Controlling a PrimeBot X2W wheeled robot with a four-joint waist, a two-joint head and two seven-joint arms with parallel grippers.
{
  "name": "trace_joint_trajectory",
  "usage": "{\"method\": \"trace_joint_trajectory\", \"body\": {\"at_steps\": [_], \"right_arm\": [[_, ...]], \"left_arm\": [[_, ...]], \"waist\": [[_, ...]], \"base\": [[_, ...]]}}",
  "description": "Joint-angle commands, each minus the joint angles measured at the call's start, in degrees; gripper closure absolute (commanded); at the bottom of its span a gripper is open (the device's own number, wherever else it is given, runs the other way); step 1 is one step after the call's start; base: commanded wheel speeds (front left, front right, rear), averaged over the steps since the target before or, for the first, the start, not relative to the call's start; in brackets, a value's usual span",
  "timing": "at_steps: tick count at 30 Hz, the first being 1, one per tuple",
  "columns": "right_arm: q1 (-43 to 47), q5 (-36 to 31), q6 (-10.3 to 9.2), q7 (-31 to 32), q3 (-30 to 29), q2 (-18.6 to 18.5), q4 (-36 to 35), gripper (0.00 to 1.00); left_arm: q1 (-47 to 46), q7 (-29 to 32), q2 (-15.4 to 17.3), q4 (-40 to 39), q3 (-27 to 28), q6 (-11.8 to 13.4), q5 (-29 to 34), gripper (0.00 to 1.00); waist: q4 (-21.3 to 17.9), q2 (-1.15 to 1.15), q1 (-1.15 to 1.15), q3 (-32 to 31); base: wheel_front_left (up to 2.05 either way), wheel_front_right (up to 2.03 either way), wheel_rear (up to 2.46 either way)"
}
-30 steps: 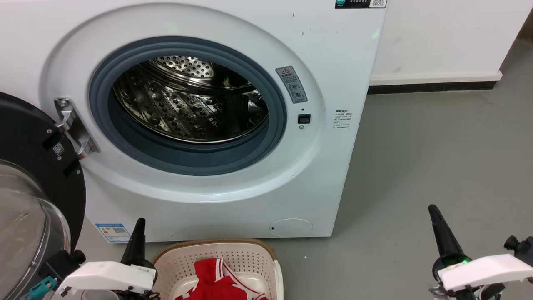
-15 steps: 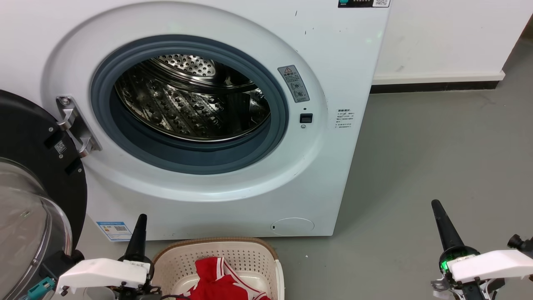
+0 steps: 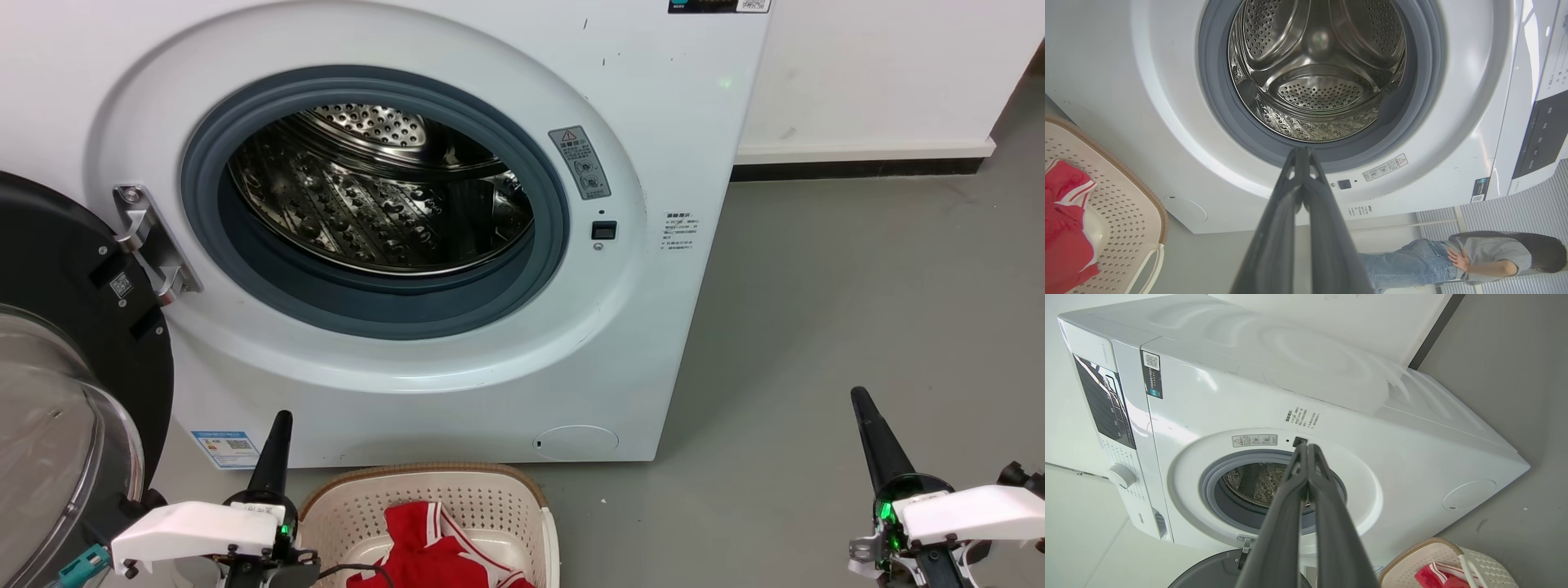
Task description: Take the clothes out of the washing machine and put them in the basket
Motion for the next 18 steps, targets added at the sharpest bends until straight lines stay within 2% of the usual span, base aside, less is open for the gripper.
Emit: {"method": "trace_joint_trajectory", "body": {"at_steps": [1, 18], "right_arm": [[-1.3, 1.3, -0.01, 0.3, -0.2, -0.2, 0.1, 1.0], [-2.8, 9.7, -0.01, 1.3, -1.1, 0.0, 2.1, 1.0]], "left_arm": [[-1.1, 0.3, 0.1, -0.1, 0.1, -0.3, -1.3, 1.0], [-1.9, 1.7, -0.5, 0.8, 0.6, -1.0, -9.4, 1.0]], "waist": [[0.0, 0.0, 0.0, 0.0], [0.4, 0.0, 0.0, 0.3]], "base": [[0.0, 0.0, 0.0], [0.0, 0.0, 0.0]]}}
